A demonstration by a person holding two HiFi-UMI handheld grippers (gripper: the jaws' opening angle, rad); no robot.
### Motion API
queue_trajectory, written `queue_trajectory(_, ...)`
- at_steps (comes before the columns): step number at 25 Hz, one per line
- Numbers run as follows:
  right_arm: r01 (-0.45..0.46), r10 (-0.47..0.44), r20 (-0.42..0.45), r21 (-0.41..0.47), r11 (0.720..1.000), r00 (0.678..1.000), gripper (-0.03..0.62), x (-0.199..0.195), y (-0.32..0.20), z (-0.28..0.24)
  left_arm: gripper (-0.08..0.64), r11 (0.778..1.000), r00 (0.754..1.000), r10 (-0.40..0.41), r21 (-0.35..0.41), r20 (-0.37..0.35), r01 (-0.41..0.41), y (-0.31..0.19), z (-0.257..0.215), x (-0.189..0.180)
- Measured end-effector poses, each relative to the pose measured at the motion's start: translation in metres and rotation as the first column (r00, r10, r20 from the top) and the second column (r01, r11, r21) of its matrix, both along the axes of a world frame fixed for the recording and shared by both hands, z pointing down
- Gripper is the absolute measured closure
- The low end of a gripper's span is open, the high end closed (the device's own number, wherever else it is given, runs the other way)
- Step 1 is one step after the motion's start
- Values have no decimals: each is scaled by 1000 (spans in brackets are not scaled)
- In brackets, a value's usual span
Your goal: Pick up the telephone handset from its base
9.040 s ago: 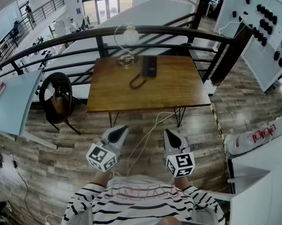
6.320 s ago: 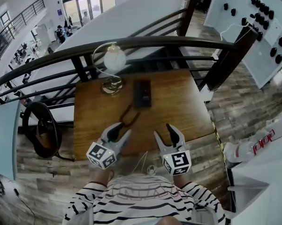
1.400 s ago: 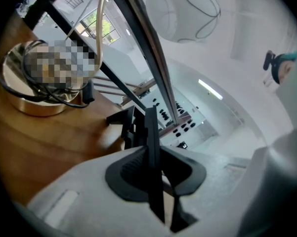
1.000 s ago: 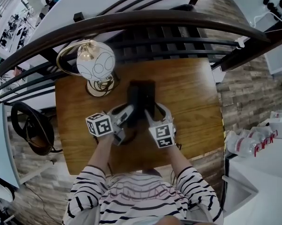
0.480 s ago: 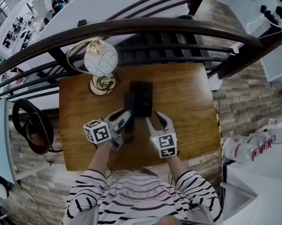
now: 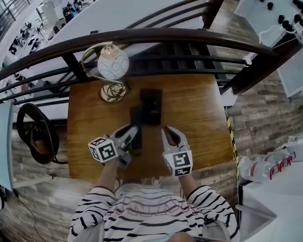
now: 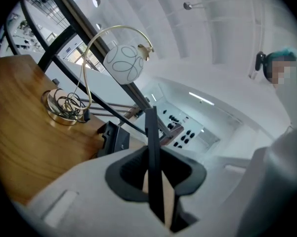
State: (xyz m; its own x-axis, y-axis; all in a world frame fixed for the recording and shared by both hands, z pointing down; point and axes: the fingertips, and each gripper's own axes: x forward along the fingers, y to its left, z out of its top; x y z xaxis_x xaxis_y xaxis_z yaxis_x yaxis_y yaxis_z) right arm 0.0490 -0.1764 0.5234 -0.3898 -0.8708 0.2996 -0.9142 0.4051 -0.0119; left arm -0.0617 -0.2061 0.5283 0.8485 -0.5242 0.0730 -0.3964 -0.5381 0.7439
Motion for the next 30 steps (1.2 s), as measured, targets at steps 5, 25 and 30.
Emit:
queue_trajectory(5,11,-12,24,29,1000,1000,589,-1,26,-17,487,999,999,-32,21,0,32,28,-14,-7)
queue_trajectory(25,111,-113,38,48,993,993,589,14,120,-36,487,991,993,-117,69,14,115,132,-37,-6)
queue_trajectory(30,127,-129,43,38,991,991,589,15,141,-31,486,988,990,-143,66,9,142,153,-34,-7)
